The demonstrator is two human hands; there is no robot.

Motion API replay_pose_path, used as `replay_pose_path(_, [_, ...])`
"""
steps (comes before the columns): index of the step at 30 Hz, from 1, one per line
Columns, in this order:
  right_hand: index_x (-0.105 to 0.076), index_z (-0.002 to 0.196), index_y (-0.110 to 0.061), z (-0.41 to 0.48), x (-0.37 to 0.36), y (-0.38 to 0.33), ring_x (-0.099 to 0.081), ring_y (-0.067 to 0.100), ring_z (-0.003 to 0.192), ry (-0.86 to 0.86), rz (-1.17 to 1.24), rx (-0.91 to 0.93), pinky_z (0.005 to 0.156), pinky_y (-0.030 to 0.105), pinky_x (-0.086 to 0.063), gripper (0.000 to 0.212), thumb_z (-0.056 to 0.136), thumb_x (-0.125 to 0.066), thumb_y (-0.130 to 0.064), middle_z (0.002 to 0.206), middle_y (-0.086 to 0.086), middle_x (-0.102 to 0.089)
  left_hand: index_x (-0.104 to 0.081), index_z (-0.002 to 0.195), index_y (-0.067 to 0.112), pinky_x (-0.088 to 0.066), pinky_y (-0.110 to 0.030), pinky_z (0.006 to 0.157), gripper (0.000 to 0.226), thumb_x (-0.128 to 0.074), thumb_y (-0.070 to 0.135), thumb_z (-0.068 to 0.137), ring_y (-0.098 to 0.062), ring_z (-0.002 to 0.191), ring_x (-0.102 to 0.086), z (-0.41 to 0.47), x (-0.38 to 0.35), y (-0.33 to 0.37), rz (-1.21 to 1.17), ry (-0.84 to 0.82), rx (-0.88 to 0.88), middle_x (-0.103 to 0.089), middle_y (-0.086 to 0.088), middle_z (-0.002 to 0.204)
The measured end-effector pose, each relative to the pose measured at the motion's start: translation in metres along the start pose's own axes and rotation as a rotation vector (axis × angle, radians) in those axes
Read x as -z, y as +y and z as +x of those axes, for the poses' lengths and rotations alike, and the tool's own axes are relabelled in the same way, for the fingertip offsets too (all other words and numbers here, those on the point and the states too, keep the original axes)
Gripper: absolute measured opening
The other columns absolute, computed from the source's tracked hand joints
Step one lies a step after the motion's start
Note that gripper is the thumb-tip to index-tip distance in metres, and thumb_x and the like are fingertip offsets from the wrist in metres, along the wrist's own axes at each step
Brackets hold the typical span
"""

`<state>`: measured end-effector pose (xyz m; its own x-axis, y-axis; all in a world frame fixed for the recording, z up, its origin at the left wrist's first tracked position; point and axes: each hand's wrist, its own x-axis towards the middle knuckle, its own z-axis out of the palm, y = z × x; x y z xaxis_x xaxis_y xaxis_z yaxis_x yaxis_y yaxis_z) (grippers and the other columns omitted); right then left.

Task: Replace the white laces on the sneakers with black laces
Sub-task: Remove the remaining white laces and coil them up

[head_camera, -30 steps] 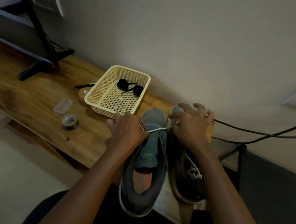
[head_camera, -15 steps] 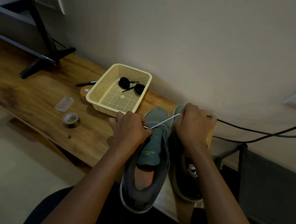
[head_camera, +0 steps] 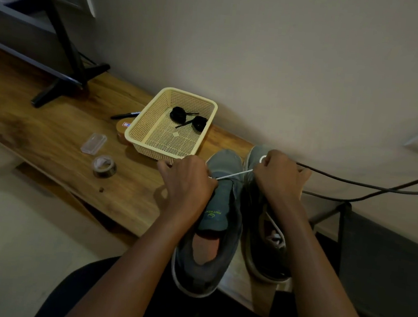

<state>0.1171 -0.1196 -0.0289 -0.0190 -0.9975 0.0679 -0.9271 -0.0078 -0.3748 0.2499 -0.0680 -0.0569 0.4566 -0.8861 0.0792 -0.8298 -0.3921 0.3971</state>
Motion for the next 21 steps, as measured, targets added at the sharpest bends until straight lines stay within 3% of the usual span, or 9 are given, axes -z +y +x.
replay_pose_path(3, [-0.047, 0.073, -0.014, -0.001, -0.002, 0.0, -0.055, 0.031, 0.089, 0.018, 0.013, 0.004, 0.094, 0.039, -0.025, 0.014, 0.085, -0.048, -0.021, 0.079, 0.005, -0.054, -0.069, 0.086, 0.024, -0.024, -0.039, 0.092, 0.015, -0.068, 0.037, 0.08, -0.015, 0.092, -0.061, -0.001, 0.0, -0.001, 0.011, 0.028, -0.008, -0.067, 0.006, 0.09])
replay_pose_path(8, [-0.056, 0.08, -0.011, 0.0, 0.004, 0.003, -0.057, 0.031, 0.098, -0.06, -0.014, -0.027, 0.093, 0.037, -0.026, 0.015, 0.084, -0.054, -0.026, 0.088, 0.009, -0.063, -0.068, 0.086, 0.02, -0.026, -0.042, 0.095, 0.022, -0.07, 0.041, 0.08, -0.017, 0.093, -0.062, -0.001, 0.003, 0.0, 0.034, 0.001, 0.025, -0.069, 0.004, 0.089])
replay_pose_path(17, [-0.047, 0.071, -0.012, -0.003, 0.01, -0.002, -0.058, 0.033, 0.1, -0.083, -0.006, -0.05, 0.1, 0.039, -0.033, 0.024, 0.085, -0.053, -0.031, 0.082, 0.007, -0.056, -0.07, 0.096, 0.02, -0.024, -0.04, 0.102, 0.014, -0.065, 0.029, 0.087, -0.016, 0.099, -0.061, -0.006, 0.006, 0.006, -0.025, -0.019, 0.025, -0.068, 0.003, 0.099])
replay_pose_path(19, [-0.052, 0.08, -0.012, -0.004, 0.01, -0.002, -0.057, 0.033, 0.104, -0.091, -0.013, -0.06, 0.1, 0.039, -0.035, 0.019, 0.086, -0.053, -0.029, 0.094, 0.011, -0.063, -0.069, 0.094, 0.018, -0.025, -0.04, 0.105, 0.012, -0.064, 0.027, 0.088, -0.017, 0.098, -0.061, -0.006, 0.005, 0.007, -0.051, -0.027, 0.033, -0.068, 0.002, 0.098])
replay_pose_path(21, [-0.059, 0.097, -0.009, -0.003, 0.014, 0.0, -0.056, 0.034, 0.109, -0.099, -0.006, -0.105, 0.096, 0.037, -0.035, 0.022, 0.087, -0.052, -0.027, 0.11, 0.015, -0.063, -0.067, 0.09, 0.016, -0.035, -0.038, 0.098, 0.01, -0.063, 0.025, 0.088, -0.02, 0.094, -0.063, -0.006, 0.006, 0.007, -0.053, -0.048, 0.037, -0.069, 0.0, 0.095])
